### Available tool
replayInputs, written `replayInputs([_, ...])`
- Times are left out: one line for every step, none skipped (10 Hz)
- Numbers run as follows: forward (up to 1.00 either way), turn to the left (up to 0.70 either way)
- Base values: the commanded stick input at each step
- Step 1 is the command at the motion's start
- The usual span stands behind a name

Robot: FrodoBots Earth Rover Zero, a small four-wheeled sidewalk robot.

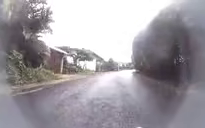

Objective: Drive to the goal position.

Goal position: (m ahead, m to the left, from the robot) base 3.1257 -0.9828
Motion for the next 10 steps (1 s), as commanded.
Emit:
replayInputs([0.7, 0.01])
replayInputs([0.7, 0.01])
replayInputs([0.7, -0.04])
replayInputs([0.7, -0.33])
replayInputs([0.7, -0.32])
replayInputs([0.7, -0.29])
replayInputs([0.7, -0.27])
replayInputs([0.7, -0.25])
replayInputs([0.7, -0.22])
replayInputs([0.7, -0.2])
